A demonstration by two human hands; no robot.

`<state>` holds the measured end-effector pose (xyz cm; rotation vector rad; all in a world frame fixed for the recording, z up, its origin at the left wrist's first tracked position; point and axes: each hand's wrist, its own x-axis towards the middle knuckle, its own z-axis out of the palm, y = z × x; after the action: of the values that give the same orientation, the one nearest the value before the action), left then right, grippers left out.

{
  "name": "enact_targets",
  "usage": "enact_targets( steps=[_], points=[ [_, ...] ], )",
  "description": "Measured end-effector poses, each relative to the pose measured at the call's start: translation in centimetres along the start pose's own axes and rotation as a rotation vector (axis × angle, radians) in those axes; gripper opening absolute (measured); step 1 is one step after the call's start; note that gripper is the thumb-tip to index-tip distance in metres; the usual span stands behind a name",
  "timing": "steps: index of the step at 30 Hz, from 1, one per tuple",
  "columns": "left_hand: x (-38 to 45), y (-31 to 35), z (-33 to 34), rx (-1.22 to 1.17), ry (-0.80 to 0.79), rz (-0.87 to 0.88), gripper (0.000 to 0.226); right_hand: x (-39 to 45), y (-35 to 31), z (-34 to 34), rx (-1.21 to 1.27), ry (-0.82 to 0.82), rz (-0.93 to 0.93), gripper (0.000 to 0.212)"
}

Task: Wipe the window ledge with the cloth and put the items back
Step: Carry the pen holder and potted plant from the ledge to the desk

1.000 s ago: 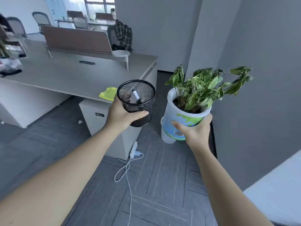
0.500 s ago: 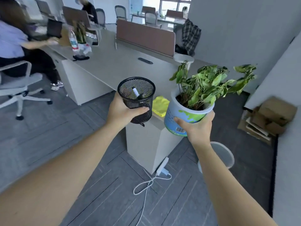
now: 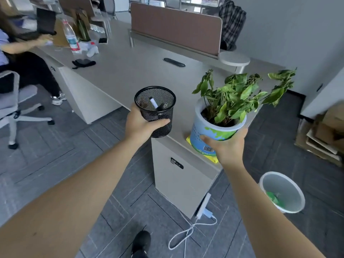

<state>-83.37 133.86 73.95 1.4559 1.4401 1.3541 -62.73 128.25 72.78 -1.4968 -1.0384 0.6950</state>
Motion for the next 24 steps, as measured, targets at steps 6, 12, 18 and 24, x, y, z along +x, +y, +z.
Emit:
enact_targets(
  steps=[6, 12, 18, 24],
  points=[
    [13.4, -7.7, 1.4, 0.085, -0.185, -0.085, 0.082, 8.4, 2.5, 8.9, -0.014, 0.115, 0.112, 0.078],
    [21.9, -13.2, 4.2, 0.059, -0.276, -0.100, 0.079, 15.1, 6.3, 14.9, -0.067, 0.174, 0.133, 0.074],
    [24.8, -17.3, 6.0, 0.049, -0.314, -0.125, 0.076, 18.3, 9.5, 17.3, -0.125, 0.180, 0.165, 0.080],
    [25.5, -19.5, 6.5, -0.004, -0.289, -0.154, 0.082, 19.1, 11.2, 18.2, -0.159, 0.190, 0.176, 0.087]
  ],
)
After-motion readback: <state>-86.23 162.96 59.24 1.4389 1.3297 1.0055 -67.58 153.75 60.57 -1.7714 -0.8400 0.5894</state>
